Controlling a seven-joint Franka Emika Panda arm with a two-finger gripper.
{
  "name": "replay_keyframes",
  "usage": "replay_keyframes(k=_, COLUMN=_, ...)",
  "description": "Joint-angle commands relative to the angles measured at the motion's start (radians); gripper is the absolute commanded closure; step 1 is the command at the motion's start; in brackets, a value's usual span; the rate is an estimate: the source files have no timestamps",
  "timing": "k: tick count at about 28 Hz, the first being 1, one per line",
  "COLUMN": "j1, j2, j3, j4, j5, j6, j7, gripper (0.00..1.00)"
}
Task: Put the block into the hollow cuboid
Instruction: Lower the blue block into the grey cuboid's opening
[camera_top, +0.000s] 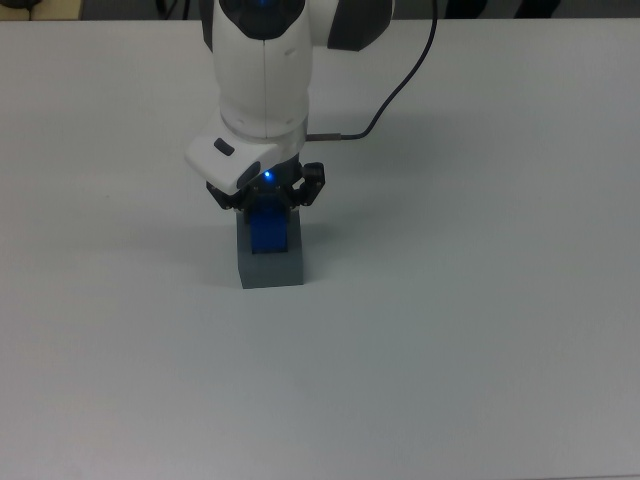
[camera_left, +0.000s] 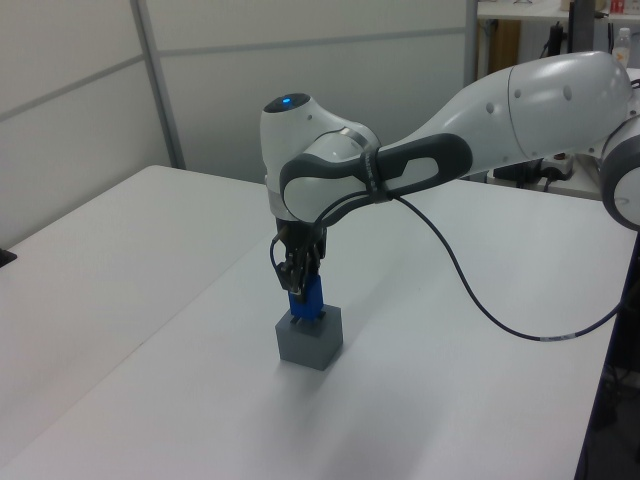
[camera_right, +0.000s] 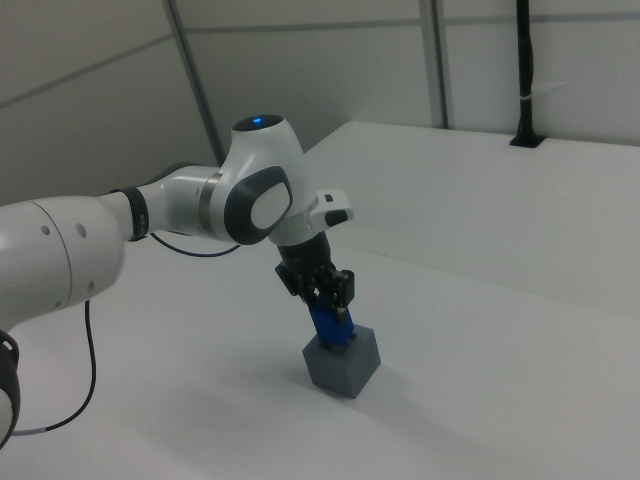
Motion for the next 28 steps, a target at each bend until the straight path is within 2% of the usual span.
replay_keyframes(k=1, j1=0.02, j2=0.036, j3=-0.024, j4=0.02, j5=0.005, j6=0.051, j7=0.014, gripper=0.72)
replay_keyframes(k=7, j1=0.012, j2=0.046, j3=-0.026, j4=0.015, j5=0.004, j6=0.084, j7=0.043, gripper=0.72)
replay_keyframes(k=16, j1=0.011, j2=0.025, j3=-0.024, j4=0.003, j5=0.01, j6=0.042, j7=0.064, gripper=0.72)
replay_keyframes(k=22, j1=0.001, j2=-0.01, j3=-0.024, j4=-0.014, j5=0.063, j6=-0.028, j7=0.069, gripper=0.72)
replay_keyframes(k=28, j1=-0.002, j2=-0.01, j3=-0.024, j4=-0.017, j5=0.07, j6=-0.036, j7=0.084, gripper=0.72)
